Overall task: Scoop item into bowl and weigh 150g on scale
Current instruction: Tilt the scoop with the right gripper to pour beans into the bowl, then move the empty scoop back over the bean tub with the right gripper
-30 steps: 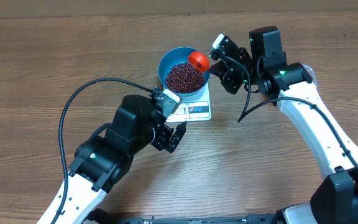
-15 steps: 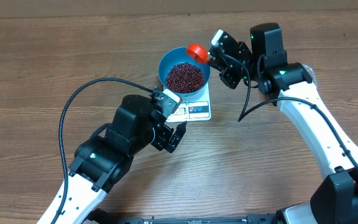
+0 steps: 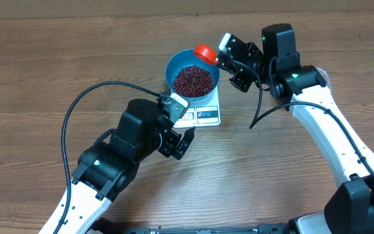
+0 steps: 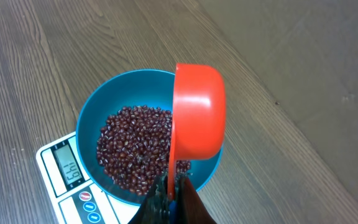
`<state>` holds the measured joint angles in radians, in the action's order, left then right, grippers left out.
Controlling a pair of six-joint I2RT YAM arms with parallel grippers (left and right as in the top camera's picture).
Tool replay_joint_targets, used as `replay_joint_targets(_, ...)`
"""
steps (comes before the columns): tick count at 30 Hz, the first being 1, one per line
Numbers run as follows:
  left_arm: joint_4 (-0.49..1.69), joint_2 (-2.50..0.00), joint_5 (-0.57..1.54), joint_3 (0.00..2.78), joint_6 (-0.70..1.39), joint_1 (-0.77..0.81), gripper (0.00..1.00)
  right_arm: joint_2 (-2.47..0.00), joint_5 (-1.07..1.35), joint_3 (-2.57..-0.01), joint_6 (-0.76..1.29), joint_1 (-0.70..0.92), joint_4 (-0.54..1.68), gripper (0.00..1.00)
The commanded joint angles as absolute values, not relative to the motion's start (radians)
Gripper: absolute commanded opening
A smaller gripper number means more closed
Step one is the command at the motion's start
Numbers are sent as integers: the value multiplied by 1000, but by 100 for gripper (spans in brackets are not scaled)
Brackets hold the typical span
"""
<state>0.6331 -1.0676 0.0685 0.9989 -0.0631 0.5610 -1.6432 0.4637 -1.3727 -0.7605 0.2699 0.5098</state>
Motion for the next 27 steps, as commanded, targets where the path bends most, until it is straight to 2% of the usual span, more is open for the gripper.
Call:
replay_joint_targets(1, 632, -1073, 78, 991, -83, 556, 100, -1646, 464, -1407, -784, 275, 507, 4)
replay_joint_targets(10, 632, -1073, 78, 991, -83, 556, 100, -1646, 464, -1407, -768, 274, 532, 4)
replay_joint_targets(19, 632, -1073, 78, 991, -83, 556, 100, -1646, 460, -1407, -604, 268, 525, 4)
replay_joint_targets(27, 632, -1073, 78, 991, -83, 556, 99, -1644, 460, -1408, -393, 194, 516, 4)
